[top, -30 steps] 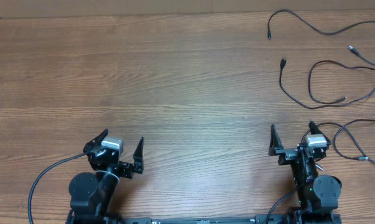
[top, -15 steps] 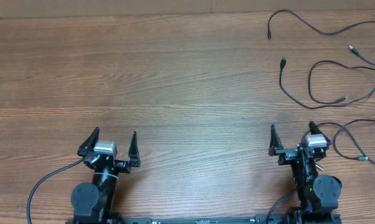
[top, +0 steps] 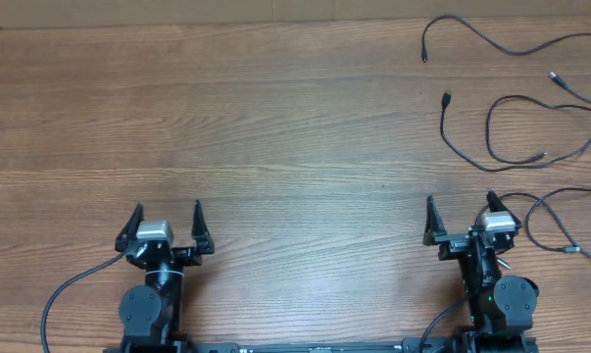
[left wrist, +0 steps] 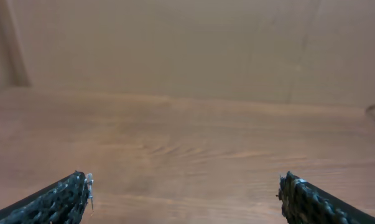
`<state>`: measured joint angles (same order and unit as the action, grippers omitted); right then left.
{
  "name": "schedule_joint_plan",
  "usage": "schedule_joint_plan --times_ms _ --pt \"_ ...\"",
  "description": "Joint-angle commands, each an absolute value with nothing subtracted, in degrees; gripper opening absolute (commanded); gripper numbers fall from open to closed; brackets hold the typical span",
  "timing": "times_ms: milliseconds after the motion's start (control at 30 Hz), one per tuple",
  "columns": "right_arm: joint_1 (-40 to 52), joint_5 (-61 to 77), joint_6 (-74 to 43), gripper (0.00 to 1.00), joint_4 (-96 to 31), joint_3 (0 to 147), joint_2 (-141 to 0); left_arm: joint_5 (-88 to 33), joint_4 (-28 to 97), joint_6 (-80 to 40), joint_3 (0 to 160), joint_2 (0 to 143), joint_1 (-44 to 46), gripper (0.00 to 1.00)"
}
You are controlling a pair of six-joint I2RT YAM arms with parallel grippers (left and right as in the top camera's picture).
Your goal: Untangle cables
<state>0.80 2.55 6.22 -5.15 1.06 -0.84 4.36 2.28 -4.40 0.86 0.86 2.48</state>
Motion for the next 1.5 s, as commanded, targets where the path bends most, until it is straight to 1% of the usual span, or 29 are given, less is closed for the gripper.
schedule_joint_plan --times_ms 0,133,333,600,1467 --pt "0.91 2.17 6.02 1.00 -4.78 0.49 -0.16 8.34 3.73 -4.10 0.25 0.16 1.85 0.99" --pt "0.91 2.17 6.02 1.00 -4.78 0.49 -0.16 8.27 3.84 -1.87 0.25 0.16 1.85 1.00" --pt "0.91 2.17 6.02 1.00 -4.78 0.49 -0.16 9.45 3.79 -4.82 0.25 0.16 1.85 1.00" --pt "0.91 2.17 6.02 1.00 -4.78 0.49 -0.16 8.69 3.90 -4.80 0.25 0.16 1.85 1.00" --pt "0.91 2.20 6.02 1.00 -4.78 0.49 -0.16 7.86 4.01 -1.67 0.27 0.16 1.85 1.00"
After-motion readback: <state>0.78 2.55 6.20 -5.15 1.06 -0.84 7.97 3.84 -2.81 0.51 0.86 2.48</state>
